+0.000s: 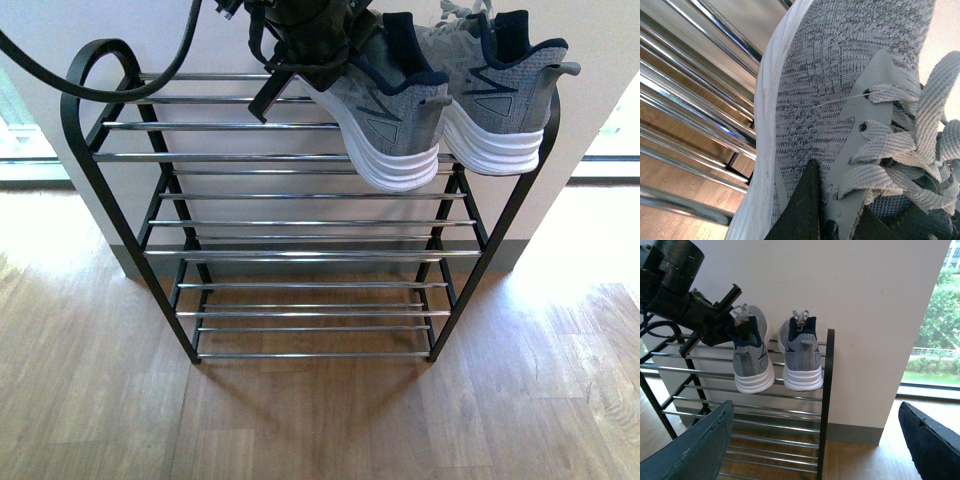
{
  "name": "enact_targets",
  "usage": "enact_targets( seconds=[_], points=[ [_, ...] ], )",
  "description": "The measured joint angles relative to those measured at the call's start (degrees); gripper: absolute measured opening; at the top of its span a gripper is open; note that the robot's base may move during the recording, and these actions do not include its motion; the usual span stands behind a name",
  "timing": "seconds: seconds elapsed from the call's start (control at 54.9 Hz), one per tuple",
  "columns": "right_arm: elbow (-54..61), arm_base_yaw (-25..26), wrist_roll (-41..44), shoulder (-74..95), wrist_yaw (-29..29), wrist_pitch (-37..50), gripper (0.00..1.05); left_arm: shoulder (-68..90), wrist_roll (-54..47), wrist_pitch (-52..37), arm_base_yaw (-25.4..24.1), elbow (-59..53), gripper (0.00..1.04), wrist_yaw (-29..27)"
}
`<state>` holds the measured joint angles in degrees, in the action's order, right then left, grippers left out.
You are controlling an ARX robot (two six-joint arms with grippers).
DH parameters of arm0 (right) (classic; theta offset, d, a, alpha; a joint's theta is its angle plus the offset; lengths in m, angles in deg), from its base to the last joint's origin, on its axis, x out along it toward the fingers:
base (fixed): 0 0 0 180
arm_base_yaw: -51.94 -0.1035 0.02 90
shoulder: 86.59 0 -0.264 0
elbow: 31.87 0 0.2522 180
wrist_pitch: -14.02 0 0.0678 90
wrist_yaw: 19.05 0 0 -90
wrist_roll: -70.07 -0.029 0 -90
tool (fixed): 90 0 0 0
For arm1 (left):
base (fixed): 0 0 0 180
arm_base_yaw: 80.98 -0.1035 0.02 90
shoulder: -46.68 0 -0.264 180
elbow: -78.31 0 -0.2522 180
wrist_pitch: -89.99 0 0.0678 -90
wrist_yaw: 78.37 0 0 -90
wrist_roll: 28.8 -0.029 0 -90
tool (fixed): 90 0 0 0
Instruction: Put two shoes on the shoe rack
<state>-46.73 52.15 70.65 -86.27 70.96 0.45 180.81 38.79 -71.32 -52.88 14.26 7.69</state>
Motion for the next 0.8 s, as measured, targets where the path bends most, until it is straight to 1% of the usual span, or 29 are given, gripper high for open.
enact_targets(
  seconds=[0.146, 0.328, 0.401, 0.62, 0.747, 0.802],
  points=[
    [0.0, 0.0, 0.0, 0.0, 0.0, 0.0, 0.95, 4.68, 1.36, 3.04, 0.2, 6.82, 0.02, 2.36],
    [0.0, 0.0, 0.0, 0.0, 0.0, 0.0, 0.95, 8.13, 1.22, 5.92, 1.11, 13.31, 0.02, 2.64],
    [0.0, 0.0, 0.0, 0.0, 0.0, 0.0, 0.95, 9.86, 0.81, 8.39, 1.68, 16.57, 0.02, 2.49],
    [0.0, 0.0, 0.0, 0.0, 0.0, 0.0, 0.95, 11.93, -1.7, 12.2, 2.43, 21.24, 0.02, 2.4],
    [0.0, 0.0, 0.0, 0.0, 0.0, 0.0, 0.95, 12.26, -3.82, 11.89, 2.67, 21.77, 0.02, 2.56],
    [0.0, 0.0, 0.0, 0.0, 0.0, 0.0, 0.95, 12.24, -3.91, 10.05, 2.67, 21.68, 0.1, 4.26]
  ],
)
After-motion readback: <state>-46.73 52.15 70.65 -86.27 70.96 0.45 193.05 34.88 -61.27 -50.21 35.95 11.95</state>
